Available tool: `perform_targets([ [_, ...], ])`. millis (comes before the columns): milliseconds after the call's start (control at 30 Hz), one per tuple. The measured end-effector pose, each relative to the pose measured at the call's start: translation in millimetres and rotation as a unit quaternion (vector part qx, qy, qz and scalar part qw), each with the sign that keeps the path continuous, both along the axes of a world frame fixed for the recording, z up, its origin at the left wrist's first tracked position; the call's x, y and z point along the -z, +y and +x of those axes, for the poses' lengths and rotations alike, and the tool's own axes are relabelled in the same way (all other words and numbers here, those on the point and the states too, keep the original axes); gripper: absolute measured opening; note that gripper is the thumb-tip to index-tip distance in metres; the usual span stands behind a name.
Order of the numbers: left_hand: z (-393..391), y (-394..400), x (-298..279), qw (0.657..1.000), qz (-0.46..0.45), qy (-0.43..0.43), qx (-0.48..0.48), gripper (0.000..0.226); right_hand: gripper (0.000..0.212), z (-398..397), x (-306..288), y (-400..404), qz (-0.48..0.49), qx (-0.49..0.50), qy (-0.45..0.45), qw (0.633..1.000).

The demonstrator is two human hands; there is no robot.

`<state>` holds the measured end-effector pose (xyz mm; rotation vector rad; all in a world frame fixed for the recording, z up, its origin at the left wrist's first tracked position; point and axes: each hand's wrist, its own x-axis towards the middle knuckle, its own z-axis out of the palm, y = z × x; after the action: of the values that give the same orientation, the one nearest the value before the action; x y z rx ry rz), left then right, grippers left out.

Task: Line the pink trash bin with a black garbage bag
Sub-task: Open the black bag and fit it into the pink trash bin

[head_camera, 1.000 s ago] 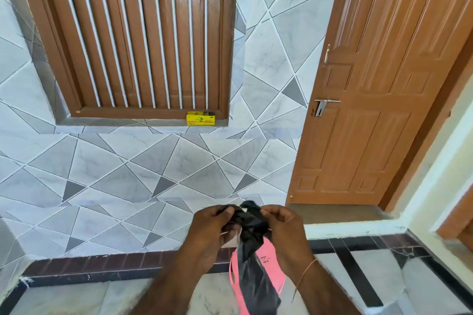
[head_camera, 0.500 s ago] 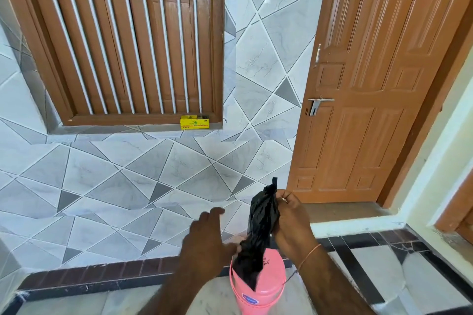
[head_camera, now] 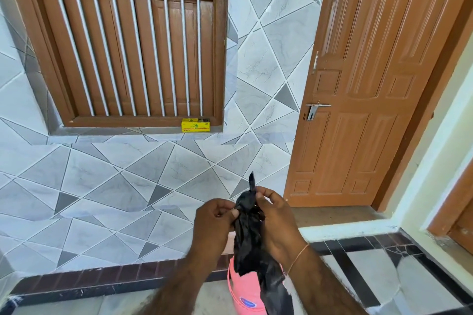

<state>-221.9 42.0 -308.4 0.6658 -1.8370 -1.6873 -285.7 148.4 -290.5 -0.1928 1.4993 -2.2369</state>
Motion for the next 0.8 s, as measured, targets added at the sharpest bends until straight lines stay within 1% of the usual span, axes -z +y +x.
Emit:
perform_targets([
  [67, 3.6, -6.6, -2.0, 0.999, -0.027, 0.004, -0.032, 0.013, 0.019, 8.2, 0.3, 3.2, 0.028, 0.01, 0.031, 0.999],
  [167, 8.7, -14.7, -5.9, 0.998, -0.053, 0.004, -0.042, 0.013, 0.032, 22.0, 3.8, 6.8, 0.106, 0.002, 0.063, 0.992],
  [233, 9.5, -15.4, -6.2, 0.997, -0.077, -0.003, -0.033, 0.017, 0.031, 30.7, 5.0, 8.3, 0.142, -0.022, 0.097, 0.985],
  [367, 15.4, -5.6, -3.0, 0.991, -0.133, -0.013, -0.022, 0.017, 0.012, 43.7, -1.4, 2.6, 0.124, -0.049, 0.164, 0.977],
  [433, 16.6, -2.9, -1.2, 0.988, -0.149, -0.017, -0.024, 0.018, 0.008, 43.0, -1.1, -0.9, 0.144, -0.032, 0.191, 0.97],
  [500, 16.9, -0.7, -2.1, 0.991, -0.132, -0.008, -0.029, 0.023, 0.017, 39.3, 1.7, -1.8, 0.156, -0.023, 0.186, 0.97],
  [567, 18.5, 0.7, -3.2, 0.993, -0.111, 0.006, -0.039, 0.029, 0.024, 36.1, 2.3, -0.5, 0.138, -0.028, 0.171, 0.975],
  [733, 20.2, -6.3, 1.4, 0.99, -0.124, 0.006, -0.064, 0.035, 0.024, 25.1, 6.7, 3.5, 0.102, -0.015, 0.166, 0.981],
  [800, 19.6, -10.9, 2.4, 0.99, -0.113, 0.008, -0.082, 0.035, 0.023, 17.1, 9.9, 7.6, 0.087, -0.014, 0.155, 0.984],
])
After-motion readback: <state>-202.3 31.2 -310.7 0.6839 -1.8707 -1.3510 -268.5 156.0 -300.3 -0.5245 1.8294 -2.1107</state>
